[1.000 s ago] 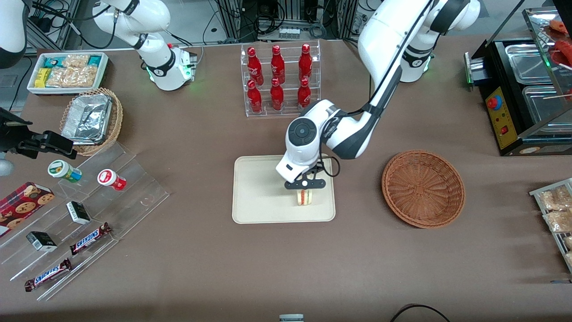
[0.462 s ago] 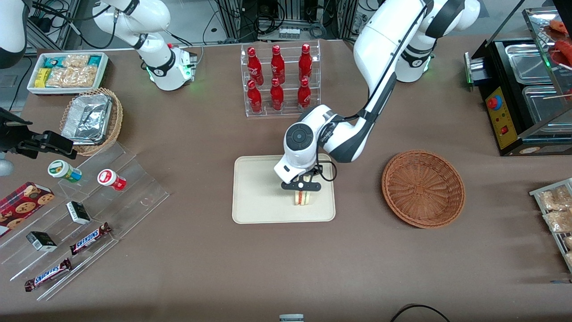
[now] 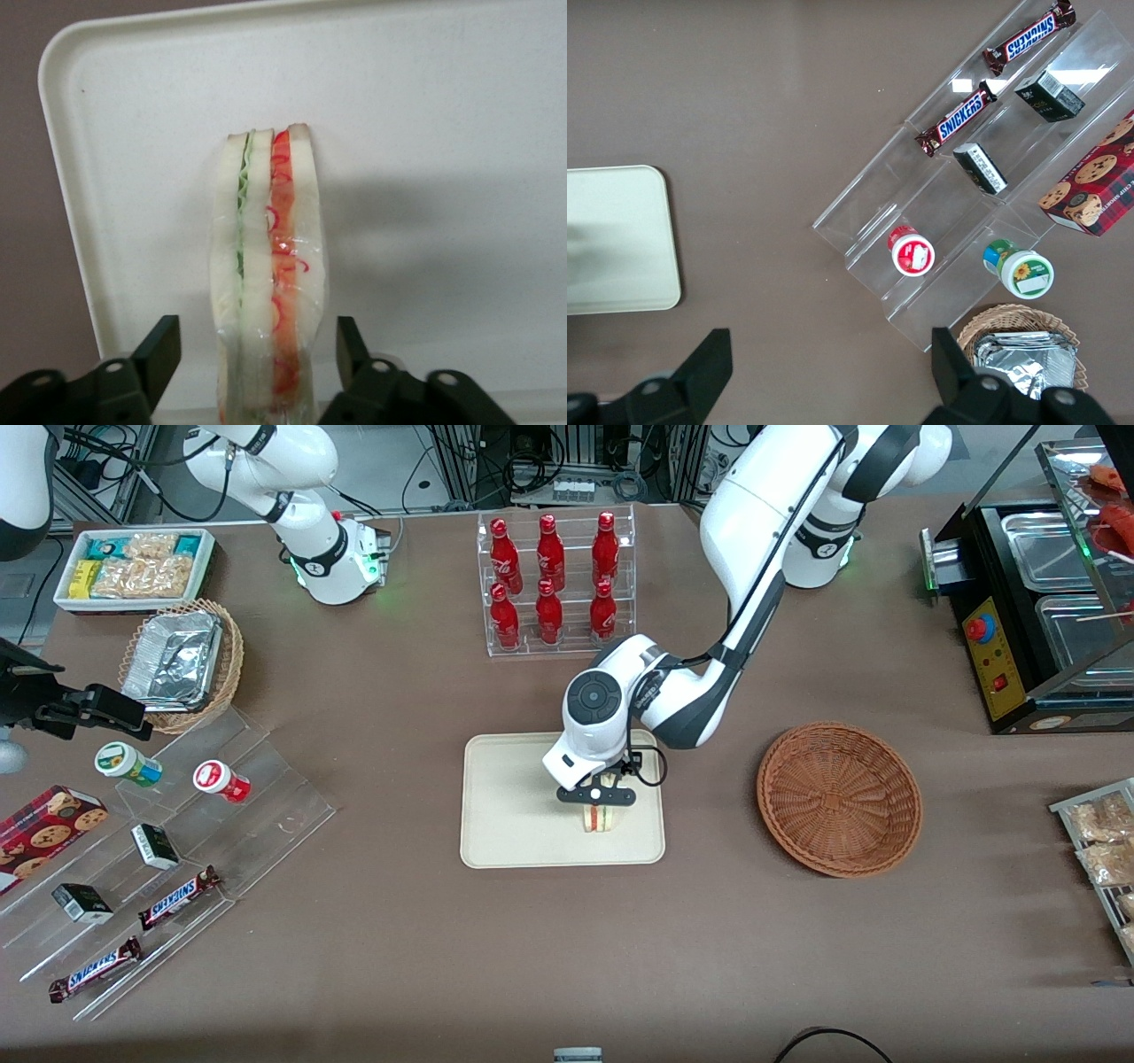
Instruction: Place sandwich from basket to tray
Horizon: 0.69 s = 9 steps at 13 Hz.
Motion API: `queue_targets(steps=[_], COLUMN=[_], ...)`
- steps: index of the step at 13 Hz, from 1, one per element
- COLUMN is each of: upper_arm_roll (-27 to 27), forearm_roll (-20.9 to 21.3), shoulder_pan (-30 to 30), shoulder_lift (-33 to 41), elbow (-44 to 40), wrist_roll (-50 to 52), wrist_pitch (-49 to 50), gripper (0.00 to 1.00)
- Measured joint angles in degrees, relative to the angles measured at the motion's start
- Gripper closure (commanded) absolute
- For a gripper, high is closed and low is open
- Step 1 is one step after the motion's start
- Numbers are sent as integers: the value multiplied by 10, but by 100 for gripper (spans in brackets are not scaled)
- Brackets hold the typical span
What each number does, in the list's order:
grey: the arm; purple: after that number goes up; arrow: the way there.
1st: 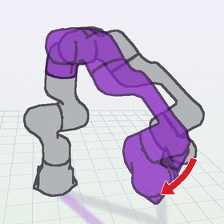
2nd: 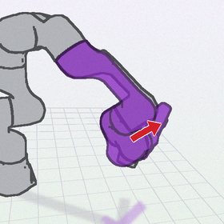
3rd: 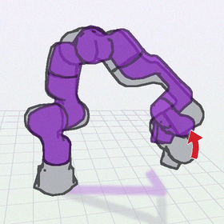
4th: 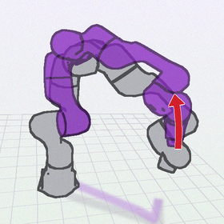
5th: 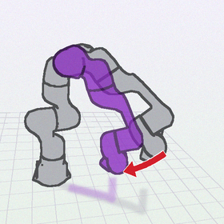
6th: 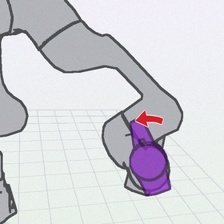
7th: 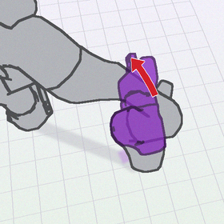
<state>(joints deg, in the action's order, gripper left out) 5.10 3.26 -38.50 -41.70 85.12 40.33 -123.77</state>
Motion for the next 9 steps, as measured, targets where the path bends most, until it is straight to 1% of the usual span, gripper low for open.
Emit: queue_targets(steps=[2,5,6,9], upper_arm_roll=[-3,-10,-12,-15], forearm_roll=[0,0,0,0], shoulder_pan=[0,8,18,76], shoulder_lift=[7,44,61,110], elbow=[-10,-23,-28,-31], wrist_roll=[0,3,3,-2], wrist_pitch=[2,14,29,78], gripper=[0,0,0,0])
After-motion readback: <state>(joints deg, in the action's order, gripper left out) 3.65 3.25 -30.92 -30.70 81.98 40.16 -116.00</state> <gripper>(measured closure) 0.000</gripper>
